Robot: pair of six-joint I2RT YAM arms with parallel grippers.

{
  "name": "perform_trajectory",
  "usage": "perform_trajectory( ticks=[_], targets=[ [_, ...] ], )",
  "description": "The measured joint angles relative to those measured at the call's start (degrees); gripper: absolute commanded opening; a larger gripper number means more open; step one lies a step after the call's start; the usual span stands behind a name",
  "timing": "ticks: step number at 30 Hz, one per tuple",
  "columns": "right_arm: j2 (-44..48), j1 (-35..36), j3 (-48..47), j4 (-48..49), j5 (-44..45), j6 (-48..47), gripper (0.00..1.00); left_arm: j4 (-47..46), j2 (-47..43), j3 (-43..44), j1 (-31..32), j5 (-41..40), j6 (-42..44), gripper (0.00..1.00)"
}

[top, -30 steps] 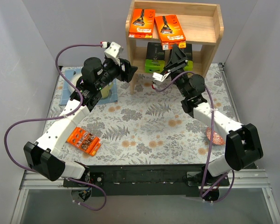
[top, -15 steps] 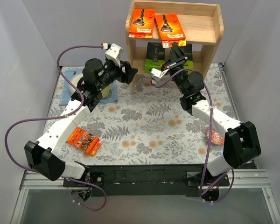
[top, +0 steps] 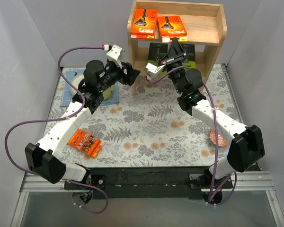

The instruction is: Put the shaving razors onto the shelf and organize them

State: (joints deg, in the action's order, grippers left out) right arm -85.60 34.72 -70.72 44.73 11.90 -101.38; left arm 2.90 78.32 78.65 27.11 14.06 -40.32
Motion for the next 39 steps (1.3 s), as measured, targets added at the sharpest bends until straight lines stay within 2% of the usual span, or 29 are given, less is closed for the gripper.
perform_trajectory(
  ticks=[14, 39],
  targets=[
    [-2.1, 0.3, -2.6, -3.1, 7.1, -2.7, 0.01, 0.0, -0.2, -0.3, -0.4, 0.4, -0.9, 0.64],
    [-5.7, -0.1, -4.2, -4.2, 8.6, -2.3, 0.01, -0.4, -0.2, -0.3, -0.8, 1.0, -2.0, 0.64]
  ],
)
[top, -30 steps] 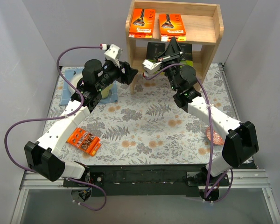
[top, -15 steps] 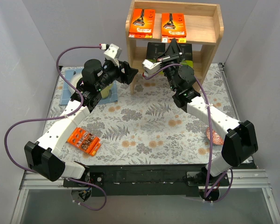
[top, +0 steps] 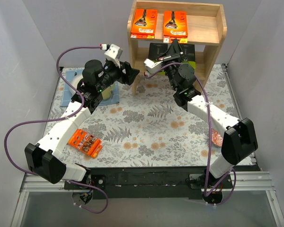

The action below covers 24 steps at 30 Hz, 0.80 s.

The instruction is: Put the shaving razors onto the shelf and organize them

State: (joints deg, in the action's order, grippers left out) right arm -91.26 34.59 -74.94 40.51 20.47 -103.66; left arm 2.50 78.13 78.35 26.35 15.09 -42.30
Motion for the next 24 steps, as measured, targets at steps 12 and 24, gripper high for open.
perform_trajectory(
  ticks=[12, 24],
  targets=[
    [-1.3, -1.2, -1.1, 0.1, 0.0, 0.3, 0.01, -0.2, 0.4, 0.0, 0.0, 0.4, -0.2, 0.64],
    [-1.6, -1.2, -0.4, 5.3, -0.7, -0.1, 0.52, -0.2, 0.4, 0.0, -0.3, 0.6, -0.4, 0.64]
  ],
)
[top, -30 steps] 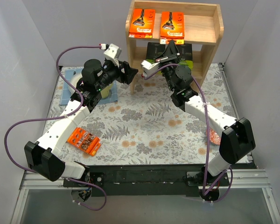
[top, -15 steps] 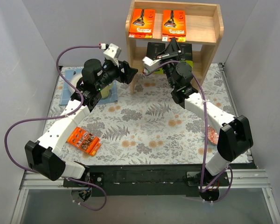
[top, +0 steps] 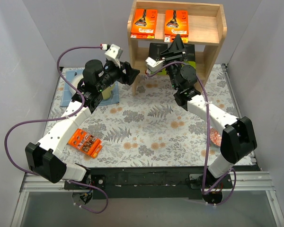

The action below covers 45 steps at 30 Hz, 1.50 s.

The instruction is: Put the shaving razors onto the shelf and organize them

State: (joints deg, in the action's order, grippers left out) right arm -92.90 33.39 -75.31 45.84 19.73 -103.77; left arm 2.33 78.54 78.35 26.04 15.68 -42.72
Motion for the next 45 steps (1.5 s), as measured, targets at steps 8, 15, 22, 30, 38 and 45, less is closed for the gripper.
perform_trajectory(
  ticks=[8, 15, 22, 30, 38, 45],
  targets=[
    [8.9, 1.5, 11.0, 0.3, 0.2, 0.6, 0.55, 2.2, -1.5, -1.2, -0.5, -0.2, 0.9, 0.65],
    [28.5, 14.6, 25.9, -12.4, 5.6, 13.3, 0.84, 15.4, -8.2, -6.0, -13.2, -1.7, 3.1, 0.66],
    [24.7, 19.7, 11.6, -49.7, -7.8, 53.1, 0.88, 30.9, -11.6, -15.3, -29.6, -12.3, -2.7, 0.66],
    [4.4, 19.7, 1.4, -57.0, -38.3, 83.3, 0.86, 43.4, -17.4, -24.5, -36.6, -16.8, -15.8, 0.66],
    [-17.9, 19.9, -3.4, -48.7, -57.8, 110.2, 0.84, 49.7, -16.9, -26.4, -49.5, -11.8, -21.5, 0.65],
    [-30.0, 21.3, -15.6, -43.0, -61.4, 121.8, 0.86, 49.8, -13.9, -33.0, -51.0, -10.0, -24.9, 0.63]
  ],
)
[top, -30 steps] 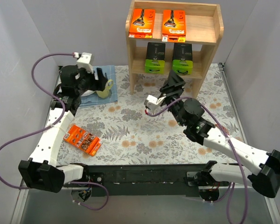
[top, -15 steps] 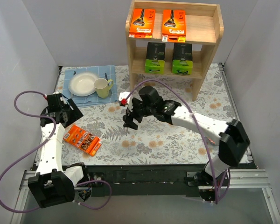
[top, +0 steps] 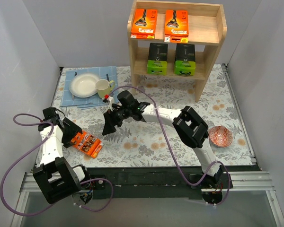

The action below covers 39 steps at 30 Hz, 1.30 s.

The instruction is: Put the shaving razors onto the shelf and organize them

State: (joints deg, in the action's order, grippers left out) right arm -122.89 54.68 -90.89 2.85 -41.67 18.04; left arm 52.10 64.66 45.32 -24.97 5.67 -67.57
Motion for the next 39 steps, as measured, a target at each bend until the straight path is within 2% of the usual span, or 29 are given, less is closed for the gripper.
perform_trajectory(
  ticks=[7, 8, 9, 15, 21, 35, 38, 39],
  targets=[
    [-7.5, 2.0, -7.5, 3.3, -0.5, 5.1, 0.86, -0.5, 2.5, -2.1, -0.2, 0.0, -2.4, 0.64],
    [-8.7, 2.3, -8.2, 3.3, -0.5, 5.8, 0.86, -0.8, 3.3, -2.2, -0.3, 0.0, -2.6, 0.71],
    [-9.6, 2.5, -8.5, 3.3, -0.2, 6.1, 0.86, -1.2, 4.2, -2.3, -0.3, 0.5, -2.7, 0.98],
    [-14.2, 3.5, -11.1, 1.1, 3.8, 7.1, 0.85, -6.4, 11.2, -4.6, 0.2, 8.6, -2.4, 0.98],
    [-14.0, 2.4, -11.2, 0.4, 7.1, 7.2, 0.83, -11.5, 13.4, -5.6, 7.4, 13.3, -3.3, 0.98],
    [6.8, -12.3, 16.1, -3.5, 13.0, 1.4, 0.82, -28.6, 24.2, 1.4, 29.6, 19.6, -6.9, 0.98],
    [11.5, -12.1, 19.8, -4.8, 14.6, -0.7, 0.78, -30.2, 25.7, 3.0, 33.6, 19.7, -7.6, 0.98],
    [13.6, -11.7, 21.4, -5.2, 15.4, -1.8, 0.74, -30.0, 25.8, 3.5, 34.6, 19.6, -7.9, 0.98]
  ],
)
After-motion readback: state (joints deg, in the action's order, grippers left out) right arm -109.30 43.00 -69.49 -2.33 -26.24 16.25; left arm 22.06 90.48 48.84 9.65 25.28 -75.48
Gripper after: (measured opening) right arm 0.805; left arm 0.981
